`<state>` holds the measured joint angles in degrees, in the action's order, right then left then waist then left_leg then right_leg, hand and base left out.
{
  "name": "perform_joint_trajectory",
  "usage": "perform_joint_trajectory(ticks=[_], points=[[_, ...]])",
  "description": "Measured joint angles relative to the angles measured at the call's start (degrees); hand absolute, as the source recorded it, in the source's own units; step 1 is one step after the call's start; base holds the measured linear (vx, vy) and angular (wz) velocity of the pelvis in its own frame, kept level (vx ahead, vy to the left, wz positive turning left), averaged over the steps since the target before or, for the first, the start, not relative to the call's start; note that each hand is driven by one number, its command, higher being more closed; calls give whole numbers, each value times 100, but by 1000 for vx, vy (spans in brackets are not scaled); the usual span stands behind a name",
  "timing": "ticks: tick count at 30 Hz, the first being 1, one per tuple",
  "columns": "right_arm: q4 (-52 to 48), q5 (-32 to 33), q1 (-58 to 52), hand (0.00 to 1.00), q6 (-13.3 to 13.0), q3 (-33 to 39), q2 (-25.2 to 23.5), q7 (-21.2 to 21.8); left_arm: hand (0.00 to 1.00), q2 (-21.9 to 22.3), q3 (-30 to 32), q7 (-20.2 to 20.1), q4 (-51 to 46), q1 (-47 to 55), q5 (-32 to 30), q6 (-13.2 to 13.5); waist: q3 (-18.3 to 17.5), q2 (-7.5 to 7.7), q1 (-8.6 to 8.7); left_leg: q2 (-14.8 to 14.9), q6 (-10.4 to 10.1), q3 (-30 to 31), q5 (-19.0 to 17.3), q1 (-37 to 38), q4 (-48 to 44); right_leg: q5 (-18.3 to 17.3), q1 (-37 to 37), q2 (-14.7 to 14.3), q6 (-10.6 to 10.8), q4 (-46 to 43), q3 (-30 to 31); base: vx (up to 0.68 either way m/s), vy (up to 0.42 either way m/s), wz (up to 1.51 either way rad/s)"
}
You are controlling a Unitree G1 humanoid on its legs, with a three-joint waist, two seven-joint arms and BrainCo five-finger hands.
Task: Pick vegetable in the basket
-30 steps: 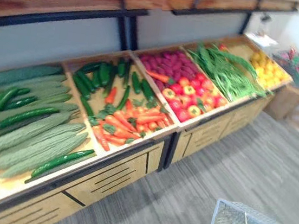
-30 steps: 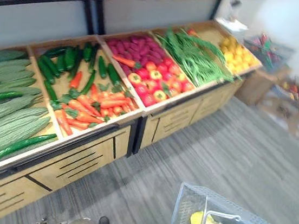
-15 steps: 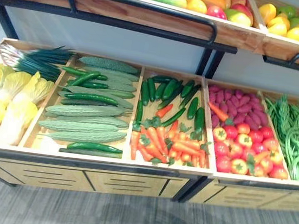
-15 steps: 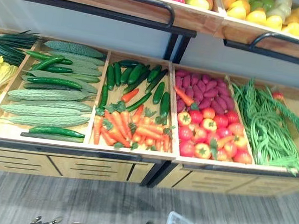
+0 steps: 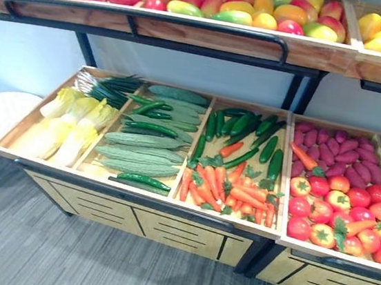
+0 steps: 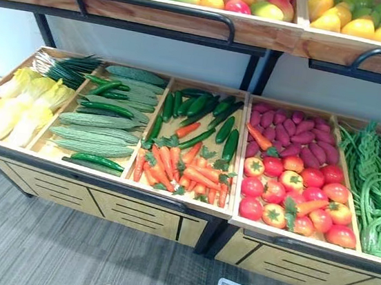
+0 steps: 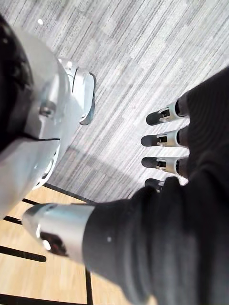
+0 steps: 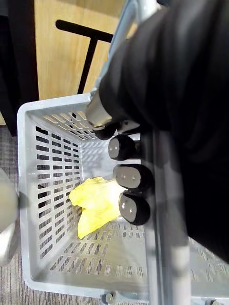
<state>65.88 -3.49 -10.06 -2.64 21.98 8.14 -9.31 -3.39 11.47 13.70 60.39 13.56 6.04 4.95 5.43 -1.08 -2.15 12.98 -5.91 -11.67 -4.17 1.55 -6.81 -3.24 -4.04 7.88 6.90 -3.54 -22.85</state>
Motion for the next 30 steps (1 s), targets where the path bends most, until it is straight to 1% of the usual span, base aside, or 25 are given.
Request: perform_joint_trajectory(ticks=[1,2,3,7,8,9,10,12,13,14,15,16,17,18,19,20,21,22,24,25,27,28,30], points=[[-1,0,0,100,-10,2,0,1,0,-13,-38,4,0,0,-2,1,3,-6,8,-64,25,-1,32,17,87,29,-23,26,26,89,24,-7,107,19],[0,1,0,100,-14,3,-2,-2,0,-20,-52,18,3,3,-1,3,3,6,14,-175,-32,-19,92,73,278,146,-31,71,22,220,163,16,140,9],[-5,1,11,100,-32,3,-4,-8,0,-28,-58,76,5,-3,-1,5,-4,16,37,-273,-21,-37,148,104,423,251,-28,133,46,322,255,22,140,2],[-23,-6,4,100,-63,1,-5,-15,0,-53,-107,347,13,-5,-99,21,1,28,41,-429,-30,-206,171,294,682,414,-37,173,84,547,571,72,73,-24],[-23,-6,-9,100,-64,7,-8,-14,0,-80,-110,504,13,-59,-290,40,1,29,60,-448,-50,-227,157,313,692,427,-32,167,74,544,627,138,45,-22],[-21,-7,-30,100,-67,18,-8,-12,0,-120,-107,755,13,-126,-531,126,2,30,65,-446,-103,-278,182,386,730,462,-23,147,85,551,686,133,27,-19],[-20,-7,-36,100,-68,24,-7,-11,0,-143,-94,908,9,-165,-680,174,2,30,71,-442,-94,-315,198,411,759,470,-18,134,95,551,717,149,10,-25],[-21,-31,-68,100,-111,27,-1,-4,0,-256,12,1493,-155,-293,-1237,255,5,26,130,-423,-106,-369,189,496,771,471,-20,101,94,549,783,137,4,-18],[-27,-55,-66,100,-168,15,10,4,0,-363,29,1832,-485,-328,-1579,283,5,19,196,-423,-123,-379,176,498,774,470,-13,96,93,552,805,101,9,-8],[-36,-56,-64,100,-194,6,19,9,0,-432,29,1974,-669,-355,-1752,319,7,12,208,-423,-134,-396,167,500,774,471,-11,94,93,552,835,90,17,-18],[-48,-57,-54,100,-271,-7,41,35,0,-587,36,2222,-1025,-462,-2063,382,32,-7,206,-424,-151,-450,146,538,773,471,-6,90,92,552,912,62,21,-27],[-50,-57,-37,100,-319,-33,68,60,0,-743,52,2431,-1419,-568,-2298,398,54,13,212,-427,-145,-506,119,567,772,471,1,88,92,552,967,46,21,-25],[-57,-55,-34,100,-333,-75,89,76,0,-820,54,2544,-1612,-628,-2461,412,58,19,214,-431,-136,-514,107,567,770,471,6,89,92,552,978,20,21,-17],[-83,-53,-35,100,-354,-193,129,88,0,-964,48,2699,-2039,-745,-2773,459,67,38,225,-442,-127,-534,90,564,765,471,34,97,92,551,1002,1,19,-13],[-114,-53,-33,100,-394,-271,157,90,0,-1103,3,2779,-2456,-837,-3029,503,70,51,235,-452,-122,-570,81,548,765,472,91,104,93,545,1032,-2,19,-14],[-162,-53,-40,100,-400,-288,163,94,0,-1161,-3,2809,-2644,-889,-3151,539,75,53,248,-459,-116,-585,75,542,765,472,98,110,93,545,1043,-3,18,-14],[-221,-52,-39,100,-401,-338,186,94,0,-1278,-30,2867,-2927,-961,-3337,685,75,46,301,-471,-113,-611,65,536,766,472,144,121,93,544,1067,1,13,-10],[-229,-51,-31,100,-401,-369,207,99,0,-1348,-55,2876,-3051,-986,-3423,767,70,37,332,-474,-111,-632,59,529,766,472,163,122,93,544,1084,3,15,-12],[-268,-43,-38,100,-424,-431,255,100,0,-1725,-274,3017,-3372,-1149,-3905,1163,82,2,375,-475,-116,-682,46,506,765,473,222,117,95,547,1140,12,9,-12],[-269,-39,-37,100,-426,-430,265,101,0,-1824,-351,3042,-3453,-1200,-4018,1251,81,-3,383,-473,-118,-705,42,500,765,474,245,111,97,546,1167,20,2,-19],[-284,-37,-21,100,-426,-434,326,119,0,-2254,-790,3117,-3749,-1441,-4345,1633,82,-37,375,-456,-121,-832,19,498,762,498,319,81,87,558,1287,19,-1,-25],[-303,-38,-24,100,-426,-435,340,121,0,-2371,-948,3116,-3800,-1521,-4388,1708,76,-50,384,-453,-124,-844,15,501,760,498,330,75,86,558,1313,24,-4,-24],[-383,-53,-21,100,-425,-449,414,206,0,-2753,-1554,3026,-3992,-1865,-4482,1983,67,-105,430,-430,-138,-934,-18,554,757,515,347,40,64,558,1425,31,-6,-28]])
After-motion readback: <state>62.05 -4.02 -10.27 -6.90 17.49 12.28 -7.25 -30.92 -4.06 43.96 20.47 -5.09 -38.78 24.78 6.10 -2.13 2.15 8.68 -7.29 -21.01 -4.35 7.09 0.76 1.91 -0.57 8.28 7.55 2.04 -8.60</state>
